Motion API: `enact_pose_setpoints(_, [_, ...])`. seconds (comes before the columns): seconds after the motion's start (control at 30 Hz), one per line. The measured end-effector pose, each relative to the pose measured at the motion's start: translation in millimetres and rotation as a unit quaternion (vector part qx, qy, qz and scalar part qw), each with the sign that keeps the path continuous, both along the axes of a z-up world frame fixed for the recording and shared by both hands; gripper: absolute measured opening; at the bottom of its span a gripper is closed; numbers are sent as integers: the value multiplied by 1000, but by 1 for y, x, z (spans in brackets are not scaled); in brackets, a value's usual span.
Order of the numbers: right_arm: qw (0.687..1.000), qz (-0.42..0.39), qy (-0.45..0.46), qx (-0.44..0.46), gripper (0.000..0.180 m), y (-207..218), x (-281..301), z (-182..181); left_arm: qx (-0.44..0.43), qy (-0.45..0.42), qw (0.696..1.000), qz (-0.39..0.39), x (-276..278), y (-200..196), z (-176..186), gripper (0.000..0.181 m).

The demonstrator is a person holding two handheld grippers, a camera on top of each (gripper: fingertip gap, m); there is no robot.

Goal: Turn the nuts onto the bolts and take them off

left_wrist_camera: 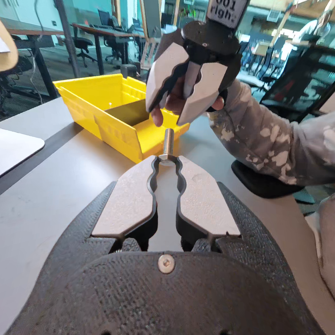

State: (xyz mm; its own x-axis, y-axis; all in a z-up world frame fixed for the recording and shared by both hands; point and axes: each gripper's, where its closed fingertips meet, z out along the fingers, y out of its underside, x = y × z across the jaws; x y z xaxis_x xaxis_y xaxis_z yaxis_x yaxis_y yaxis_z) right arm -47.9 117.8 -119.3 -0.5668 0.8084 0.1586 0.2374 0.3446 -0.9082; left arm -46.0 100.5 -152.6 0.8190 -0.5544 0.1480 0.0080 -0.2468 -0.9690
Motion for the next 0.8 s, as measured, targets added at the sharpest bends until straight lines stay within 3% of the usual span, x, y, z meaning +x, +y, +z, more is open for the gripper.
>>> enact_pose_setpoints(0.07, [999,30,-31,16,26,-16,-2,-16,3,13,1000,-6,4,-1,-1,18])
enact_pose_setpoints(0.13, [998,38,-49,32,12,-19,-3,-29,5,12,1000,-9,3,-3,2,18])
enact_pose_setpoints(0.27, [997,41,-63,36,10,-19,-2,-35,6,36,999,-14,-1,-5,4,18])
enact_pose_setpoints(0.33, [994,28,-85,70,19,-14,0,-45,5,53,999,-9,-4,-6,1,18])
enact_pose_setpoints(0.53, [993,21,-64,98,24,-19,-5,-40,-20,100,995,-16,-6,-7,-13,18])
enact_pose_setpoints(0.67, [988,32,-83,127,11,-25,-6,-53,-29,122,992,-16,-5,-7,-20,18])
enact_pose_setpoints(0.8, [991,-28,-47,120,9,2,-15,-37,15,78,996,33,-21,-3,3,21])
